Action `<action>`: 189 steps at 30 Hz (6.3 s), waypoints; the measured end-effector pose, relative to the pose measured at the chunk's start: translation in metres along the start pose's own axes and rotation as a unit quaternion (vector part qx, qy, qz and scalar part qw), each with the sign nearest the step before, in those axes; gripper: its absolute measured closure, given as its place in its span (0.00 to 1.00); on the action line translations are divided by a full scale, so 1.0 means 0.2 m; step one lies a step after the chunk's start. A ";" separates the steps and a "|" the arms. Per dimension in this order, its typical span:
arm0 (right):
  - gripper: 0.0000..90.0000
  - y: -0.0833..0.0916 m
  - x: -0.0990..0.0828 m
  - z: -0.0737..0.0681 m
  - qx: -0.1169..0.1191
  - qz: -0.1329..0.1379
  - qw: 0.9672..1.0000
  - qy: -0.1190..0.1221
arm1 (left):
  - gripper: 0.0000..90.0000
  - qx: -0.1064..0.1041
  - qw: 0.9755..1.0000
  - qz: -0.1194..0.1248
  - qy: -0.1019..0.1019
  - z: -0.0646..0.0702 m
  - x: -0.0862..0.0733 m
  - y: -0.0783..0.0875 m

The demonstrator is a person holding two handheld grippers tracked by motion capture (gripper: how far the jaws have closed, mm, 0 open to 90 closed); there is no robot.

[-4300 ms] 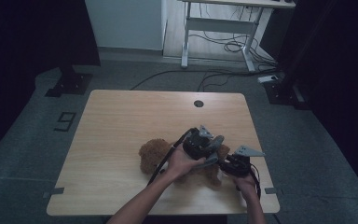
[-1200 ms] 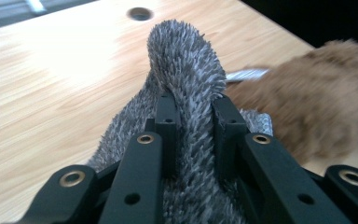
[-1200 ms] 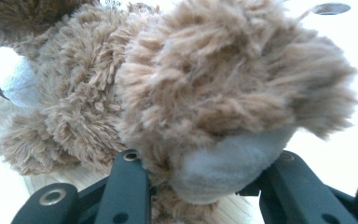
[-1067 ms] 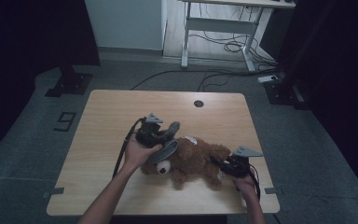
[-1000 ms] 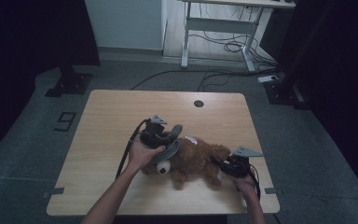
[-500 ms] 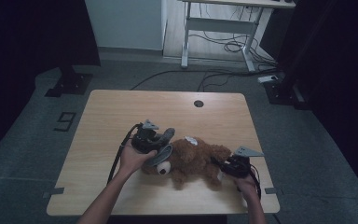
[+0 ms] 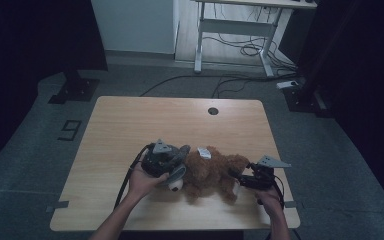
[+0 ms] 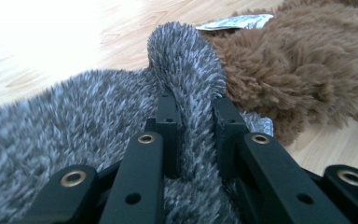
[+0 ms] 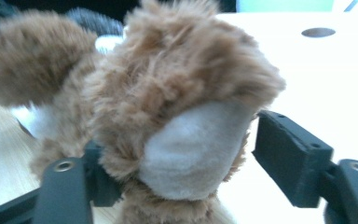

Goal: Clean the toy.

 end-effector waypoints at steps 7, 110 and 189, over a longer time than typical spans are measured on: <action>0.26 0.06 0.18 -0.03 0.014 0.041 0.999 -0.005 | 0.85 0.004 1.000 0.012 -0.005 0.05 -0.04 0.03; 0.51 -0.26 -0.22 -0.07 0.027 -0.049 0.998 0.019 | 0.85 0.014 0.998 0.056 0.021 -0.03 0.20 -0.07; 0.50 -0.26 -0.23 -0.06 0.034 -0.056 0.998 0.017 | 0.85 0.026 0.999 -0.027 0.012 0.01 0.21 -0.36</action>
Point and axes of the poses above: each handheld gripper's, and its own axes: y roughly backward along the jaws, x roughly out of its top, z roughly to its right, the point moved 7 cm from there along -y, roughly forward along the jaws, and after that the axes turned 15 degrees about z, right-handed, at the moved point
